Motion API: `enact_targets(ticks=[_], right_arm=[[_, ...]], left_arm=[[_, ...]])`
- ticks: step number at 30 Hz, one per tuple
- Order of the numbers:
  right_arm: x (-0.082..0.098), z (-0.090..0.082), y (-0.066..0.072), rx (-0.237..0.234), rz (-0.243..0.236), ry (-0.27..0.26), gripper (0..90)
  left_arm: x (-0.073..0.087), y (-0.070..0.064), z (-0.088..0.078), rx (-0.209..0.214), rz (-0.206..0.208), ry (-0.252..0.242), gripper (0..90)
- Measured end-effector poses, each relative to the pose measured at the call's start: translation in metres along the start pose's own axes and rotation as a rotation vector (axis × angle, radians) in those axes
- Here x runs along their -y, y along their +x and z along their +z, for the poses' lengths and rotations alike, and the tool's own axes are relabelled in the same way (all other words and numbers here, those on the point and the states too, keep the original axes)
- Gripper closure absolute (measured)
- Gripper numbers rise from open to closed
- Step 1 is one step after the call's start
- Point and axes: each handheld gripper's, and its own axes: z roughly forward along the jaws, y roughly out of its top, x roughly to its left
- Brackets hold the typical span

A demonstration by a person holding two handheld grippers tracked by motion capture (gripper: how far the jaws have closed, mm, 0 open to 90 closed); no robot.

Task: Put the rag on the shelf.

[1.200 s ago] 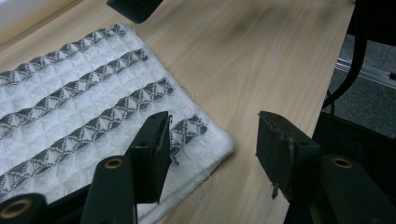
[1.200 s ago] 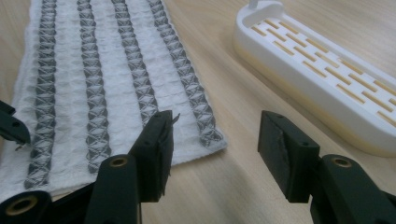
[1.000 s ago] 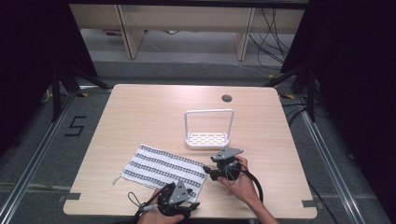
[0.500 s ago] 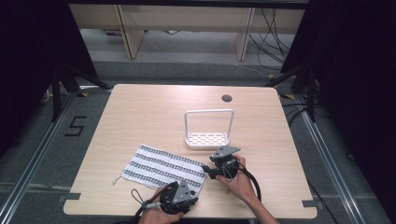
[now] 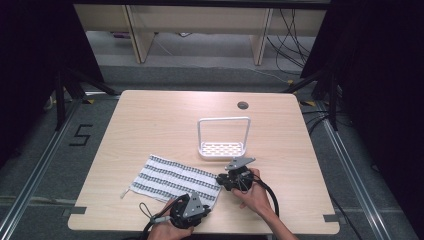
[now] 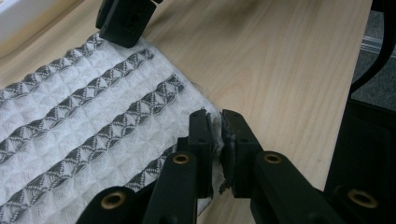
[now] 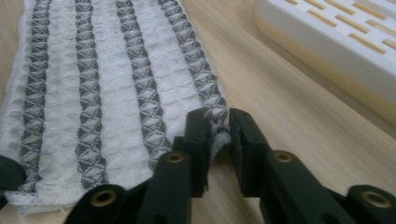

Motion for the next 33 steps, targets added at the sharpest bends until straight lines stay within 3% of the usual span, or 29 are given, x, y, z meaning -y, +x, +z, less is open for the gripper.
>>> enact_targets(ticks=[5, 6, 8, 11, 14, 15, 19, 25, 30, 33], right_arm=[[-0.002, -0.006, 0.003, -0.001, 0.007, -0.025, 85.9], [-0.007, -0.013, 0.004, -0.010, 0.011, -0.076, 86.3], [-0.010, -0.019, 0.007, 0.001, -0.001, -0.100, 86.4], [-0.016, -0.028, 0.013, -0.006, -0.010, -0.124, 86.5], [-0.021, -0.034, 0.017, -0.004, -0.010, -0.158, 86.5], [-0.025, -0.040, 0.018, 0.000, -0.012, -0.178, 86.5], [-0.034, -0.048, 0.019, -0.041, 0.004, -0.210, 86.6], [-0.050, -0.060, 0.024, -0.062, 0.014, -0.259, 86.7], [-0.076, -0.082, 0.032, -0.062, -0.037, -0.295, 86.8], [-0.085, -0.092, 0.034, -0.080, -0.028, -0.313, 86.9]], left_arm=[[-0.001, 0.003, -0.006, -0.007, 0.003, -0.017, 84.5], [-0.003, 0.004, -0.012, 0.001, -0.014, -0.033, 84.6], [-0.004, 0.005, -0.015, -0.021, 0.000, -0.045, 84.5], [-0.011, 0.008, -0.030, -0.044, 0.008, -0.085, 84.5], [-0.014, 0.011, -0.040, -0.034, 0.010, -0.087, 84.5], [-0.017, 0.014, -0.050, -0.042, -0.006, -0.119, 84.5], [-0.022, 0.020, -0.066, -0.052, -0.023, -0.164, 84.9], [-0.033, 0.028, -0.087, -0.054, 0.009, -0.179, 85.2], [-0.056, 0.031, -0.112, -0.064, 0.043, -0.226, 85.2], [-0.064, 0.032, -0.121, -0.069, 0.052, -0.245, 85.2]])
